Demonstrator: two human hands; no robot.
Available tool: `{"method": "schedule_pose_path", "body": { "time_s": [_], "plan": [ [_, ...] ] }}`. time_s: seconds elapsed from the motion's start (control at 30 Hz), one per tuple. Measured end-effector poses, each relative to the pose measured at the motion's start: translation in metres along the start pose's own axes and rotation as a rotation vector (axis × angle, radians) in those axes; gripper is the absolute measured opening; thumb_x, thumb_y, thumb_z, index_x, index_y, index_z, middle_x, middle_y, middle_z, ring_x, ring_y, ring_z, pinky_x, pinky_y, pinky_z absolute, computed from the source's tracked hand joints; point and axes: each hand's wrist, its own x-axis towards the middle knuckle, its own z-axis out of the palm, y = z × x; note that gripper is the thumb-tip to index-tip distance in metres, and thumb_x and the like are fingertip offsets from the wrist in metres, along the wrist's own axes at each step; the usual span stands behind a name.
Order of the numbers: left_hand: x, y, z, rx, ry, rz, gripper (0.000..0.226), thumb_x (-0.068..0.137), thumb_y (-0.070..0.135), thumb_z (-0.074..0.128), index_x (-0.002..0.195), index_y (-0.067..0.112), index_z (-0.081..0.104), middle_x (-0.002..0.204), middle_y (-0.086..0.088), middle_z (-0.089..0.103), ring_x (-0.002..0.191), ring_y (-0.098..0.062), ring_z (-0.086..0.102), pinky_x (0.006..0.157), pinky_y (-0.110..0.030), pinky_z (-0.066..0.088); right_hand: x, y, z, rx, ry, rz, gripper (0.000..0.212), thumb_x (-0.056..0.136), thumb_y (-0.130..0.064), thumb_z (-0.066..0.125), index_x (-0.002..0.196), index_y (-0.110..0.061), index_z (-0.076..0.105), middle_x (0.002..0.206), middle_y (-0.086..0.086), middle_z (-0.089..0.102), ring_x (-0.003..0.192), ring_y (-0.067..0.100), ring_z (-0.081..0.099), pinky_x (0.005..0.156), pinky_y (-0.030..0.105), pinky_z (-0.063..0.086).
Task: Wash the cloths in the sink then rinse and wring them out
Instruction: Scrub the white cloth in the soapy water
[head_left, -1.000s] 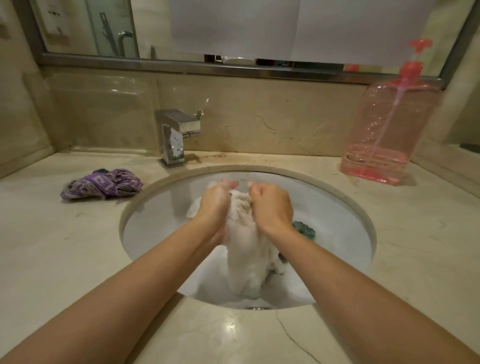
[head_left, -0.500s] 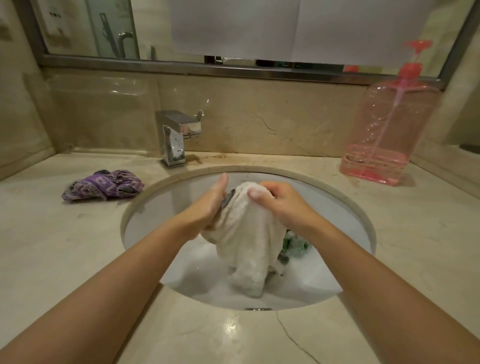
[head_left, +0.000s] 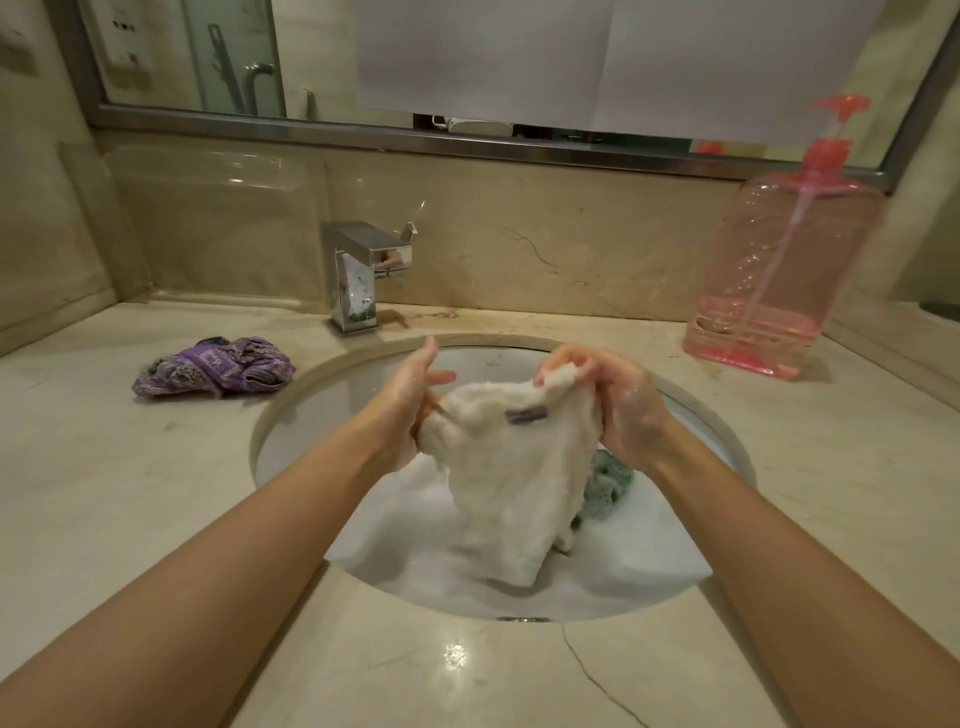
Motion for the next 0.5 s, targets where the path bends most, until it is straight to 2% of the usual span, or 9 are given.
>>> {"method": "schedule_pose_path", "body": {
  "time_s": [0.07, 0.1, 0.17, 0.23, 0.3, 0.37, 0.4, 0.47, 0.5],
  "plan": [
    [0.001, -0.001, -0.003, -0.131, 0.047, 0.009, 0.055, 0.097, 0.051, 0.043, 0.123, 0.005, 0.054, 0.091, -0.007, 0.063, 0.081, -0.019, 0.060, 0.069, -0.029, 0.048, -0.002, 0.001, 0.004, -0.160, -0.066, 0.043, 0.039, 0.077, -0.034, 0.043, 0.051, -0.016, 0.066, 0.064, 0.005, 0.061, 0.064, 0.020, 0.049, 0.063, 0.028, 0.042],
    [0.002, -0.001, -0.004, -0.193, 0.075, 0.029, 0.049, 0.096, 0.047, 0.048, 0.121, 0.005, 0.055, 0.076, -0.002, 0.058, 0.068, -0.014, 0.054, 0.062, -0.025, 0.042, -0.002, 0.002, 0.008, -0.286, -0.047, 0.040, 0.037, 0.079, -0.040, 0.053, 0.054, -0.018, 0.068, 0.066, 0.006, 0.061, 0.062, 0.022, 0.047, 0.061, 0.029, 0.041],
    [0.006, 0.000, -0.007, -0.308, 0.160, 0.092, 0.038, 0.094, 0.038, 0.056, 0.117, 0.008, 0.058, 0.053, 0.007, 0.045, 0.052, -0.008, 0.038, 0.054, -0.022, 0.031, -0.001, 0.004, 0.012, -0.471, 0.017, 0.025, 0.010, 0.078, -0.033, 0.076, 0.084, -0.025, 0.074, 0.078, 0.003, 0.063, 0.066, 0.014, 0.053, 0.060, 0.022, 0.042],
    [0.007, 0.002, -0.007, -0.378, 0.246, 0.168, 0.025, 0.092, 0.029, 0.060, 0.110, 0.011, 0.060, 0.041, 0.010, 0.036, 0.044, -0.007, 0.030, 0.053, -0.023, 0.026, 0.001, 0.010, 0.009, -0.623, -0.007, 0.161, 0.053, 0.077, -0.030, 0.080, 0.124, -0.029, 0.058, 0.095, 0.000, 0.064, 0.085, 0.013, 0.061, 0.069, 0.020, 0.046],
    [0.004, 0.003, -0.005, -0.391, 0.279, 0.232, 0.013, 0.092, 0.024, 0.062, 0.098, 0.013, 0.059, 0.038, 0.010, 0.031, 0.041, -0.008, 0.028, 0.053, -0.026, 0.025, -0.001, 0.013, 0.007, -0.877, -0.134, 0.388, 0.049, 0.082, -0.048, 0.070, 0.118, -0.015, 0.060, 0.094, 0.005, 0.061, 0.083, 0.021, 0.060, 0.069, 0.029, 0.046],
    [0.000, 0.003, 0.001, -0.245, 0.302, 0.291, 0.017, 0.093, 0.025, 0.062, 0.103, 0.012, 0.058, 0.047, 0.007, 0.040, 0.047, -0.009, 0.036, 0.052, -0.025, 0.029, -0.004, 0.016, 0.007, -0.991, -0.221, 0.512, 0.053, 0.089, -0.060, 0.054, 0.092, -0.007, 0.062, 0.082, 0.005, 0.052, 0.071, 0.021, 0.050, 0.062, 0.029, 0.037],
    [0.001, 0.001, 0.003, -0.054, 0.309, 0.318, 0.027, 0.094, 0.030, 0.060, 0.113, 0.012, 0.055, 0.059, 0.005, 0.049, 0.055, -0.010, 0.045, 0.056, -0.025, 0.036, -0.004, 0.015, 0.008, -0.952, -0.195, 0.511, 0.051, 0.092, -0.058, 0.050, 0.092, -0.009, 0.063, 0.084, 0.003, 0.053, 0.072, 0.018, 0.049, 0.062, 0.027, 0.036],
    [0.002, -0.008, 0.006, 0.415, 0.256, 0.321, 0.045, 0.097, 0.041, 0.050, 0.132, 0.015, 0.044, 0.097, -0.003, 0.062, 0.087, -0.019, 0.059, 0.080, -0.033, 0.047, -0.002, 0.014, 0.007, -0.767, -0.040, 0.408, 0.044, 0.097, -0.052, 0.043, 0.100, -0.013, 0.063, 0.099, 0.000, 0.054, 0.085, 0.014, 0.051, 0.068, 0.025, 0.038],
    [0.000, -0.011, 0.008, 0.603, 0.173, 0.270, 0.047, 0.100, 0.043, 0.043, 0.137, 0.014, 0.042, 0.116, -0.009, 0.060, 0.105, -0.026, 0.058, 0.093, -0.037, 0.045, 0.000, 0.011, 0.009, -0.683, 0.029, 0.343, 0.039, 0.099, -0.049, 0.041, 0.099, -0.015, 0.061, 0.102, -0.001, 0.054, 0.090, 0.013, 0.051, 0.073, 0.026, 0.039]
  ]
}}
